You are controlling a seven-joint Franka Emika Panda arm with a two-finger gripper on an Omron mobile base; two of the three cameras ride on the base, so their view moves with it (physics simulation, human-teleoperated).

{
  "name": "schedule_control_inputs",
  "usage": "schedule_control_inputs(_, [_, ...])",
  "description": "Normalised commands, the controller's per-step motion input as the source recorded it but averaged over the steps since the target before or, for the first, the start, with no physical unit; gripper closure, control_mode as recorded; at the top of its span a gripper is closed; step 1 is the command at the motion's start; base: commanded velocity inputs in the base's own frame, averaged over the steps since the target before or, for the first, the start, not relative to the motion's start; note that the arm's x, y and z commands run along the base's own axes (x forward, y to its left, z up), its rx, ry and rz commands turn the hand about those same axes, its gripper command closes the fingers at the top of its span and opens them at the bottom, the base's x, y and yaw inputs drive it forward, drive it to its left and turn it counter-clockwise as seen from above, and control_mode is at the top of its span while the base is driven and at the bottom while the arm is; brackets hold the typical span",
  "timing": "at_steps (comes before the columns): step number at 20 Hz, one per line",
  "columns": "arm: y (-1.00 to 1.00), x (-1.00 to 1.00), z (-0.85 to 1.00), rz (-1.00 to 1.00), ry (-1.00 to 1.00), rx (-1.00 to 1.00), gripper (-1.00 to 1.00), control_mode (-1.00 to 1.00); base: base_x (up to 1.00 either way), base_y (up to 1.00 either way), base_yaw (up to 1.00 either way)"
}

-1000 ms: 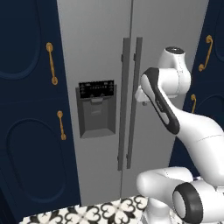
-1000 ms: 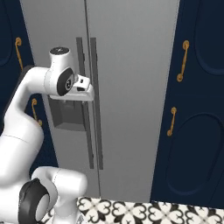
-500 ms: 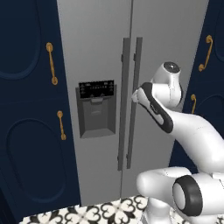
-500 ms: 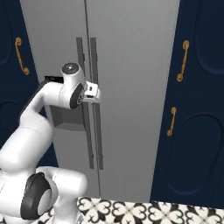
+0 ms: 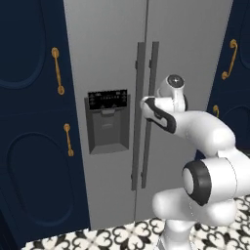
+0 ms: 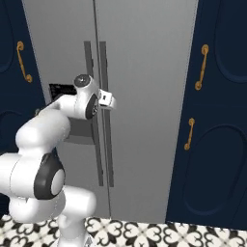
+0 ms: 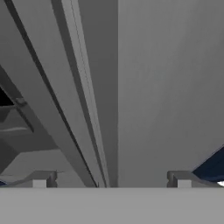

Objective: Take the strawberry from the fridge and place it on top of the pancake, located on the dining counter.

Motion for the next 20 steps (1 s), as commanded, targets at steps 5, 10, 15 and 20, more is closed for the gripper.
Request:
schedule_control_inputs(5, [-0.08,0.59,0.0,0.08,0.0,0.02,-1.0,-1.0,0.0,0.0,0.0])
schedule_control_inputs(10, [-0.06,0.63,0.0,0.09,0.0,0.0,-1.0,-1.0,0.0,0.0,0.0])
schedule_control_inputs(15, [0.03,0.49,-0.05,-0.01,-0.03,0.0,-1.0,-1.0,0.0,0.0,0.0])
schedule_control_inputs(20, [0.36,0.08,-0.23,-0.05,-0.21,-0.02,-1.0,-1.0,0.0,0.0,0.0])
